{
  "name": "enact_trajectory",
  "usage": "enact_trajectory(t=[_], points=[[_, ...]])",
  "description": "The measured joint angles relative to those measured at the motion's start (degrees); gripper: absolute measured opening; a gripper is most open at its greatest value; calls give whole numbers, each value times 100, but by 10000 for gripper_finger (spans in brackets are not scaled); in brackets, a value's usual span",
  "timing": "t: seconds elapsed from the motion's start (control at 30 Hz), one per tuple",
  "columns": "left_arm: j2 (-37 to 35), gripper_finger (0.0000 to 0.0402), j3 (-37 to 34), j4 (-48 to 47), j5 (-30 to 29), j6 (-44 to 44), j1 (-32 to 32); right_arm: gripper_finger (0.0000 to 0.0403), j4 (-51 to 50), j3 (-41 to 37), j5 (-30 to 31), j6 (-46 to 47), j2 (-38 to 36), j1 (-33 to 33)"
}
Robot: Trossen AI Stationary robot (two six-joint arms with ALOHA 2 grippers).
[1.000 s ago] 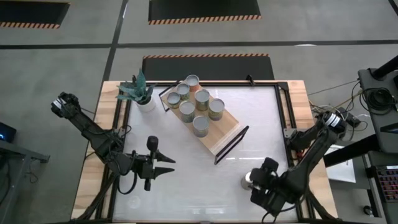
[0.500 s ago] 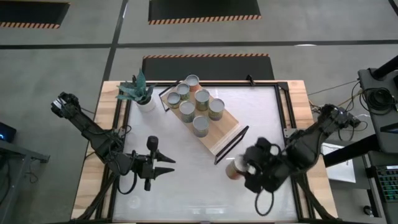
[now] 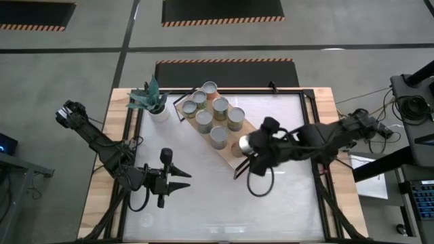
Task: Pick and place cans onto a shelf
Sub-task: Put the canned pineapple on the shelf
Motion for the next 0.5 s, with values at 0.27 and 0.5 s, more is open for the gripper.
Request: enact_trajectory(t=[0.27, 0.5], points=[[0, 120, 0, -34, -2, -39, 0, 324, 489, -456, -157, -395, 28, -333], [0, 120, -1, -40, -4, -39, 1, 324, 755, -553, -264, -663, 370, -365]])
